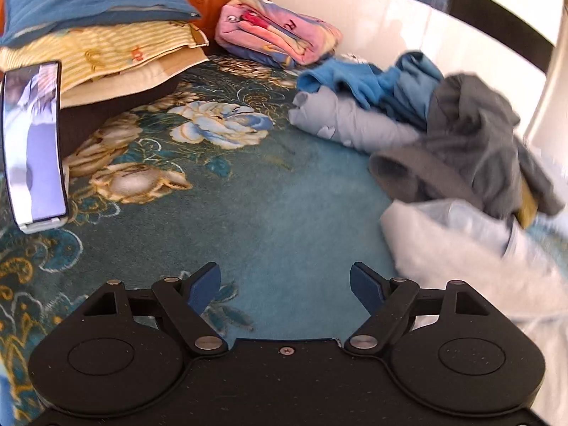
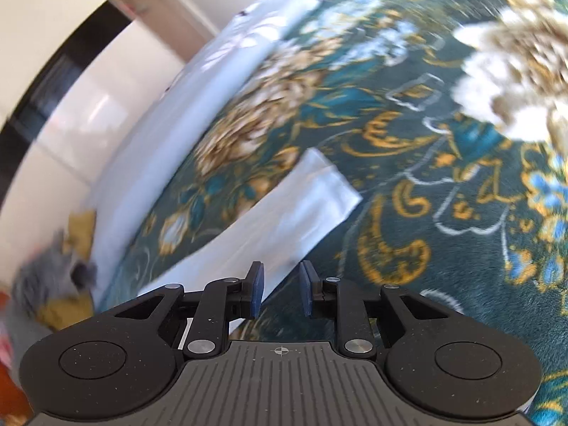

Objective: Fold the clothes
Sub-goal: 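Grasp the side edge with the right gripper and fold it over the body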

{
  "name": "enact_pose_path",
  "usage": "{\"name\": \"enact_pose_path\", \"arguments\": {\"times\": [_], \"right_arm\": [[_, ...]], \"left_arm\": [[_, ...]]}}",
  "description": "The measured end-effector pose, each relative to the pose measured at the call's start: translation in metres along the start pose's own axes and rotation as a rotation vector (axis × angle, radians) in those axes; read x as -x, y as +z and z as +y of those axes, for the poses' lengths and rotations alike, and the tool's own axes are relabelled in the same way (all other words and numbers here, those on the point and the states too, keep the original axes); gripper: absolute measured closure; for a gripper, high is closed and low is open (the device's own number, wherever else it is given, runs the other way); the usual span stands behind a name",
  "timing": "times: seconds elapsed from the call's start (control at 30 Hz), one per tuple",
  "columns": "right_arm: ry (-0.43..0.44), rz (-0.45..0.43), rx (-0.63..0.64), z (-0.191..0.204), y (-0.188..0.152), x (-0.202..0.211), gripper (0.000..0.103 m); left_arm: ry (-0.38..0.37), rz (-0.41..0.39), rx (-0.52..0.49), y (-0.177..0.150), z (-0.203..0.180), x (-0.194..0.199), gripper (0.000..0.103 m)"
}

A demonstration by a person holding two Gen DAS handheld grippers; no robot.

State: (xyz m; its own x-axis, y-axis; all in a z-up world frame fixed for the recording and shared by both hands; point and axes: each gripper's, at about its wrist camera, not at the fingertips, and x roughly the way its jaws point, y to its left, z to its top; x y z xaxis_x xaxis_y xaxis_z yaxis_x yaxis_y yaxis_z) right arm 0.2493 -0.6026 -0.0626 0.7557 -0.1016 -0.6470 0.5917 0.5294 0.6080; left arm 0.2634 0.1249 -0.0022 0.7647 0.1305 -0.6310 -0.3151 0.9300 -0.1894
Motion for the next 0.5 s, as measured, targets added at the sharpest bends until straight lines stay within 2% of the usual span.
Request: {"name": "enact_pose_path", "arguments": {"times": [0.07, 0.23, 0.27, 0.3, 0.4, 0.5], "right_arm": [[-0.005, -0.02, -0.032, -0.005, 0.001, -0.006, 0.085], [0.104, -0.022, -0.151, -0.015, 0.0, -0.024, 0.085], [0.107, -0.023, -0.175, -0.018, 0.001, -0.027, 0.093], [0.111, -0.026, -0.185, -0.018, 0.002, -0.027, 0.096], [0.131, -0.045, -0.179, -0.009, 0.003, -0.02, 0.099], [0.175, -0.092, -0.078, 0.024, 0.005, -0.003, 0.099]], "left_arm": [[-0.014, -0.006, -0.003, 0.003, -0.008, 0.002, 0.024], [-0.069, 0.014, -0.009, 0.006, -0.022, 0.002, 0.024], [-0.08, 0.02, -0.006, 0.006, -0.024, 0.002, 0.024], [-0.085, 0.022, -0.005, 0.006, -0.024, 0.003, 0.024], [-0.094, 0.021, 0.001, 0.006, -0.025, 0.006, 0.024], [-0.097, 0.021, 0.02, 0.006, -0.022, 0.009, 0.024]]}}
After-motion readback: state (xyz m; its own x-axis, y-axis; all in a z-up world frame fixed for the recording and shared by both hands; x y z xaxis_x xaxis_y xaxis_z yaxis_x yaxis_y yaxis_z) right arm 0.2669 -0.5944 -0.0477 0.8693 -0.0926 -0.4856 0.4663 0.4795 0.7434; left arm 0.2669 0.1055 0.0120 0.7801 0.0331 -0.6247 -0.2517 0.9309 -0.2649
